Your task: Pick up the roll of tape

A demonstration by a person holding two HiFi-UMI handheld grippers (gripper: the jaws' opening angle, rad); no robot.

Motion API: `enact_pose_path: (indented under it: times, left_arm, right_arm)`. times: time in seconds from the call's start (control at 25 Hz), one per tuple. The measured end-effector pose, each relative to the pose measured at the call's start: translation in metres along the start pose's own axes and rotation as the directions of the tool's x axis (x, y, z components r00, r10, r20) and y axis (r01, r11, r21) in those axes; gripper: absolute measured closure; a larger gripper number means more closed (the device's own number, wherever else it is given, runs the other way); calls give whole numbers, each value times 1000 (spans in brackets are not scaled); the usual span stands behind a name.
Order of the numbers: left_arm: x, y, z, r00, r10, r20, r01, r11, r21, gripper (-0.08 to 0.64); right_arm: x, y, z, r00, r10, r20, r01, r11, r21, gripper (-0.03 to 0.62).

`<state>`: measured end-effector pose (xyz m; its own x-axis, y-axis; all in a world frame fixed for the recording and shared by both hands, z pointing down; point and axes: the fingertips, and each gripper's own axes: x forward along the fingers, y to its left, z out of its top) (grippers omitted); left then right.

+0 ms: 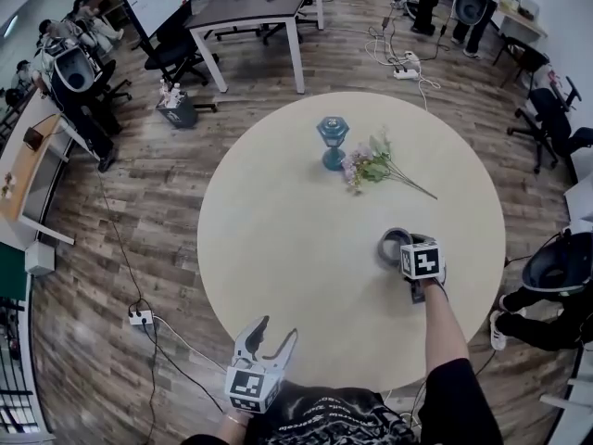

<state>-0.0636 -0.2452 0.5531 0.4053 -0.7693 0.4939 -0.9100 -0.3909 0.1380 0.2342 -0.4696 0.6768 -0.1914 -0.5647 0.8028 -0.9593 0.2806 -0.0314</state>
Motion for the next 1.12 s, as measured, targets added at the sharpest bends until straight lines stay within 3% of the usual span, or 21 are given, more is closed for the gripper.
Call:
enact_pose_path:
  times: [0.04, 0.32, 0.6, 0.92, 1.12]
  left_arm:
    - [0, 1, 1, 1000, 1, 1, -1, 1000, 0, 276]
    - [1, -3, 3, 1000, -3, 9, 3, 1000, 2, 276]
    - [0, -6, 6, 1000, -14, 28, 13, 1000, 10, 276]
    - [1, -19, 8, 997, -60, 55, 58, 998, 29, 276]
    - [-2, -24, 14, 993, -80, 87, 76, 996, 46, 279]
  right_arm:
    - [0, -1, 2, 1000, -5, 1, 5, 1000, 9, 522]
    - [-4, 1, 6, 1000, -15, -1, 15, 1000, -2, 526]
    - [-33, 11, 25, 995, -34, 98, 43, 995, -93, 528]
    - [-78, 19, 40, 978, -68, 197, 92, 989, -114, 528]
    - [-114, 30, 39, 960, -115, 254, 138, 987, -78, 528]
